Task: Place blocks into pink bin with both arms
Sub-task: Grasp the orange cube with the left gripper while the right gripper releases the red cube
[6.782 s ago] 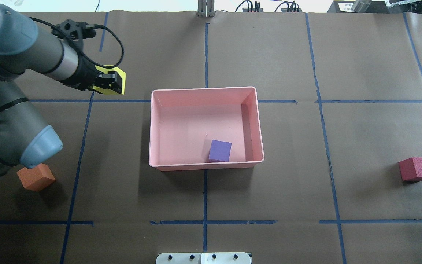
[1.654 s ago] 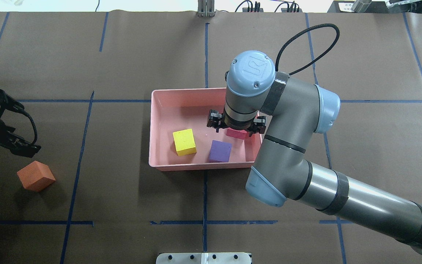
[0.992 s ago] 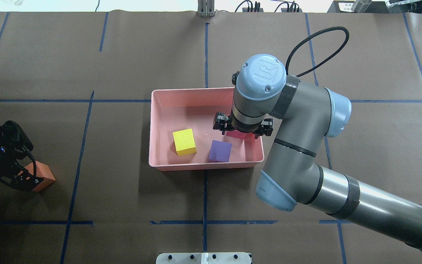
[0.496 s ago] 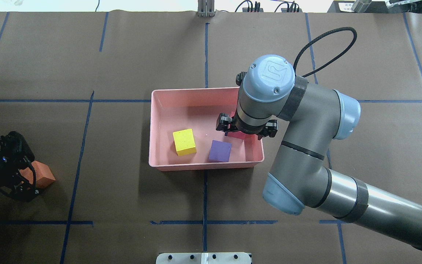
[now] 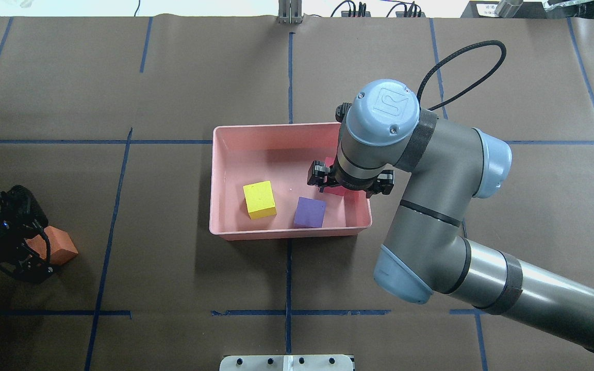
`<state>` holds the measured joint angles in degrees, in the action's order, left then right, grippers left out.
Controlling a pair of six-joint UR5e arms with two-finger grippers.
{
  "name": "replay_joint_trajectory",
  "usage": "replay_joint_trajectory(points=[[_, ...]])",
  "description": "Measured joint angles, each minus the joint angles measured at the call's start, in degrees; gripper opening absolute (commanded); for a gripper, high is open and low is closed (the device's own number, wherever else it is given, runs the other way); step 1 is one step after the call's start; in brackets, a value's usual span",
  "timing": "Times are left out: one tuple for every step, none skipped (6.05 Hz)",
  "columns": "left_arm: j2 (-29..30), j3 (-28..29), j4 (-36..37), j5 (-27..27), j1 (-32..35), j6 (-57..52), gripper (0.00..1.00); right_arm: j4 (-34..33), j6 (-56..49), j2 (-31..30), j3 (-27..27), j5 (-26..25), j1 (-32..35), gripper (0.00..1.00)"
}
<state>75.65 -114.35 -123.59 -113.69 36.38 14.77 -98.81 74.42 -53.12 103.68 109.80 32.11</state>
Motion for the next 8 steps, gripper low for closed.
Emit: replay_joint_trajectory(points=[[0.2,0.5,0.1,0.0,0.0,0.0,1.00,0.0,0.0,-0.2,0.1,0.0,0.0,1.00],[0.5,1.3,0.1,0.1,0.0,0.0,1.00,0.0,0.0,-0.6,0.1,0.0,-0.1,1.00],[0.7,1.8,0.1,0.1,-0.1,0.0,1.00,0.0,0.0,-0.7,0.1,0.0,-0.1,1.00],[0.9,2.3,0.1,0.2,-0.1,0.0,1.00,0.0,0.0,-0.7,0.1,0.0,-0.1,1.00],[1.2,2.9,0.1,0.2,-0.1,0.0,1.00,0.0,0.0,-0.8,0.1,-0.1,-0.2,1.00],[1.5,3.4,0.1,0.2,-0.1,0.0,1.00,0.0,0.0,-0.8,0.1,-0.1,-0.2,1.00],[2.0,4.3,0.1,0.2,-0.1,0.0,1.00,0.0,-0.1,-0.8,0.1,-0.2,-0.2,1.00],[2.7,5.1,0.1,0.1,-0.2,0.0,0.89,0.1,-0.1,-0.9,0.1,-0.1,-0.2,1.00]])
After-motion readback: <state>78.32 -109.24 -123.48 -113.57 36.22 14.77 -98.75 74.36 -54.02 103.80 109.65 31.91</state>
